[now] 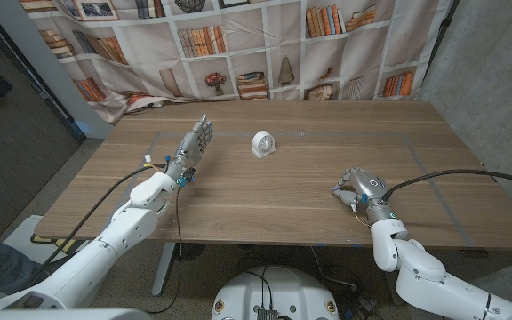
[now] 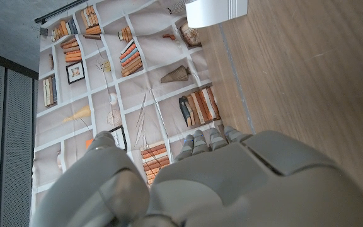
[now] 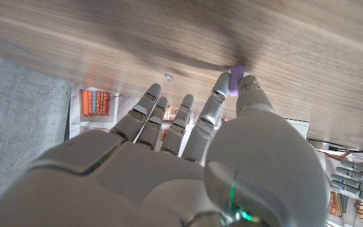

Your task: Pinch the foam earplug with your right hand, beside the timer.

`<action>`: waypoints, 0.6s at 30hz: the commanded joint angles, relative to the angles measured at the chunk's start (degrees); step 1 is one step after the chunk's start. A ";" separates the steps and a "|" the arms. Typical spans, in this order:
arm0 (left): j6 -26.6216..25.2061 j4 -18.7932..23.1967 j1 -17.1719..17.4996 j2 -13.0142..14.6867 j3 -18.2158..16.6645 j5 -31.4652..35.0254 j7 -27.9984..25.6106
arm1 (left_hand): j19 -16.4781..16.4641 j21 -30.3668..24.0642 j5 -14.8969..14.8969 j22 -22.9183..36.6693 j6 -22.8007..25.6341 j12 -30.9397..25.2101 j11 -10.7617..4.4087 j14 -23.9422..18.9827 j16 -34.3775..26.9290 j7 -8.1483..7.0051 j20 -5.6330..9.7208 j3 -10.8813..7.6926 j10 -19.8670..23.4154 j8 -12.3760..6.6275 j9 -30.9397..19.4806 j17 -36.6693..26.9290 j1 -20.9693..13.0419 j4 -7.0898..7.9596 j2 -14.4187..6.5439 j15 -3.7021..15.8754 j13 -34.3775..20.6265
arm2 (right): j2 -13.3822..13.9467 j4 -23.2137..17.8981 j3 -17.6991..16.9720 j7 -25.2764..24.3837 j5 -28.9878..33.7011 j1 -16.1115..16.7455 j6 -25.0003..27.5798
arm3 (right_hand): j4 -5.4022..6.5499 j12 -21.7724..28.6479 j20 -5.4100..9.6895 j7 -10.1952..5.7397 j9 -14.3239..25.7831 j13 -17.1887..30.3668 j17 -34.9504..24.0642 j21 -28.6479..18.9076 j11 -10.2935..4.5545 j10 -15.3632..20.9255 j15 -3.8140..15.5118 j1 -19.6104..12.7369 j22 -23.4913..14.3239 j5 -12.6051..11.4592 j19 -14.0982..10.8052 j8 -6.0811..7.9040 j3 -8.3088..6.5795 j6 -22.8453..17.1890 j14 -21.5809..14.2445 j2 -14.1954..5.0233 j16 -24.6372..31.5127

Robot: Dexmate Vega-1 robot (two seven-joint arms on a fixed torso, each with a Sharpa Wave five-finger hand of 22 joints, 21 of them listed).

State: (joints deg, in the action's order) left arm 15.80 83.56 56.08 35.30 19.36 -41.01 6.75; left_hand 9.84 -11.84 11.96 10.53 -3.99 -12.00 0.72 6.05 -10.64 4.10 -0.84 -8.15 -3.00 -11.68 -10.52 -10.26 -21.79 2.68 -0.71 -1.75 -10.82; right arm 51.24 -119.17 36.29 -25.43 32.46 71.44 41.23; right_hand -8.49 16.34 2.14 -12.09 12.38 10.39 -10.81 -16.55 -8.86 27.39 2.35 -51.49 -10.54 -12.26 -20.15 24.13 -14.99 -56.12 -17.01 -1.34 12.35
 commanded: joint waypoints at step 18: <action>0.01 -0.26 -0.23 0.03 -0.06 -0.01 0.13 | 2.69 -0.01 -0.11 0.14 0.17 0.17 0.05 0.28 -0.01 -0.17 -0.42 0.37 0.15 0.28 -0.22 -0.18 -0.40 0.20 -0.19 -0.05 -0.06 | -0.46 -0.30 -0.17 -1.48 0.95 -0.05 0.32 | -0.09 -0.07 2.49 0.05 0.08 0.05 -0.06 0.18 -0.43 1.72 0.85 -2.10 -0.13 -0.44 -0.88 1.26 -1.01 -2.93 -2.25 -0.64 -0.46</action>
State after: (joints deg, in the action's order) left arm 15.73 83.19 55.80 35.23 19.44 -41.06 7.01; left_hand 9.85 -11.84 11.97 10.53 -3.99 -12.00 0.72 6.05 -10.64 4.10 -0.84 -7.84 -3.01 -11.38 -10.52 -10.25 -21.79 3.00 -0.71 -1.75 -10.81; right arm 50.93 -119.06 36.36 -26.37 33.08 71.31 41.50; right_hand -8.61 16.33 2.44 -11.87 12.41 10.40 -10.75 -16.55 -9.34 28.49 2.36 -52.76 -10.54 -12.52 -20.45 25.02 -15.67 -58.55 -18.86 -2.15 12.07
